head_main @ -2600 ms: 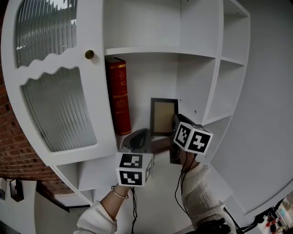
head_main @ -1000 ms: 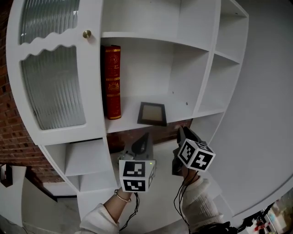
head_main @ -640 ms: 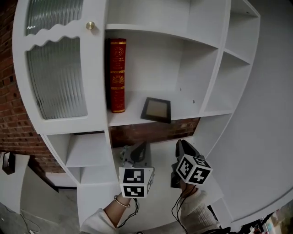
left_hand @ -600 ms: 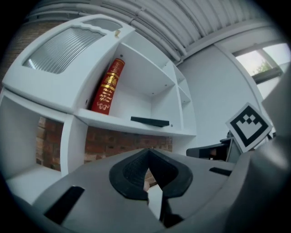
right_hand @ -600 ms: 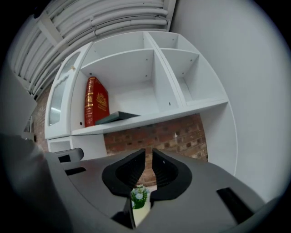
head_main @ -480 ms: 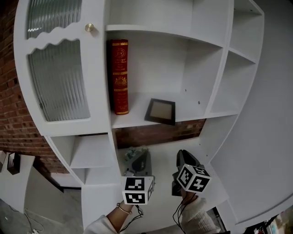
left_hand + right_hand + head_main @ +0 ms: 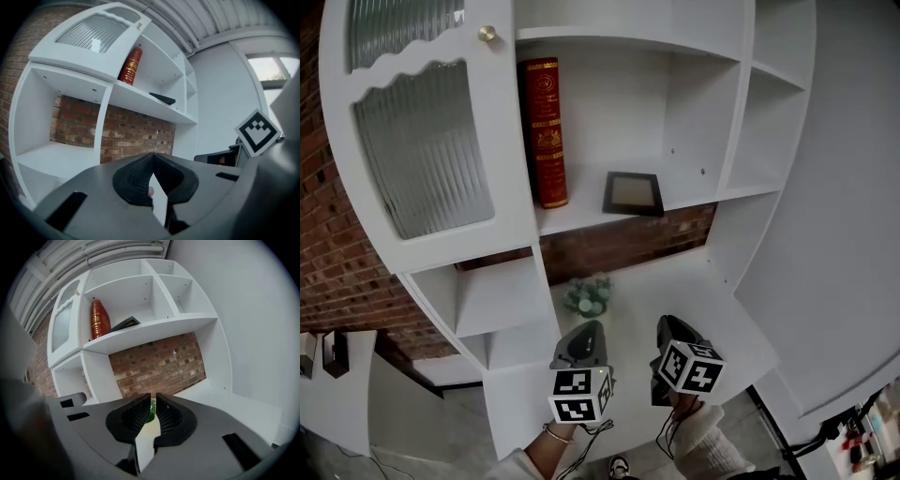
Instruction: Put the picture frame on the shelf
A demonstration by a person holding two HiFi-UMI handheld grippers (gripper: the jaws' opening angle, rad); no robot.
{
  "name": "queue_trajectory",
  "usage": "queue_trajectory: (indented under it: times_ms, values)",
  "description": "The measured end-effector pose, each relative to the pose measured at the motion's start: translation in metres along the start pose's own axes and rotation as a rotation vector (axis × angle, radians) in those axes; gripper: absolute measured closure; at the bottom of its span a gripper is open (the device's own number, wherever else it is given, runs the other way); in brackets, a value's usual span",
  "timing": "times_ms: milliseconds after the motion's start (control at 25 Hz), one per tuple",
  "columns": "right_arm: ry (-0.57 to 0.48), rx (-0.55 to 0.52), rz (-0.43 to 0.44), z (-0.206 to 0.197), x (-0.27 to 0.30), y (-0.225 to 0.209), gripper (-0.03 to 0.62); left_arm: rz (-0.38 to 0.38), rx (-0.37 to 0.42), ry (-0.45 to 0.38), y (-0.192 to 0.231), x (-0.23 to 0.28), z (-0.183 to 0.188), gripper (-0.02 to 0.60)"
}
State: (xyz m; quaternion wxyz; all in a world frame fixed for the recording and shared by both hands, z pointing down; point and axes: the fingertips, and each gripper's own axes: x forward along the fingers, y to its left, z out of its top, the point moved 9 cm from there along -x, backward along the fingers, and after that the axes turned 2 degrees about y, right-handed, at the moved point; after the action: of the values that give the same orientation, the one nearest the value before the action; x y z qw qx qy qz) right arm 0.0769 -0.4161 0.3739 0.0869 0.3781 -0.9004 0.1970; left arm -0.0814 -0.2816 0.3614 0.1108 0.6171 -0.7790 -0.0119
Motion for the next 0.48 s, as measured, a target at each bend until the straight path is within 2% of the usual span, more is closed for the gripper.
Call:
queue_trajectory:
  times_ms: [280, 480]
  values:
    - [0.016, 0.007, -0.030, -0.036, -0.040, 0.041, 0.551, -0.060, 0.000, 0.037, 0.015, -0.046, -0.022, 0.577]
    - [0.041, -0.009, -0.043, -0.061, -0.066, 0.060, 0.559, -0.091, -0.034, 0.059, 0.019, -0.067, -0.034, 0.577]
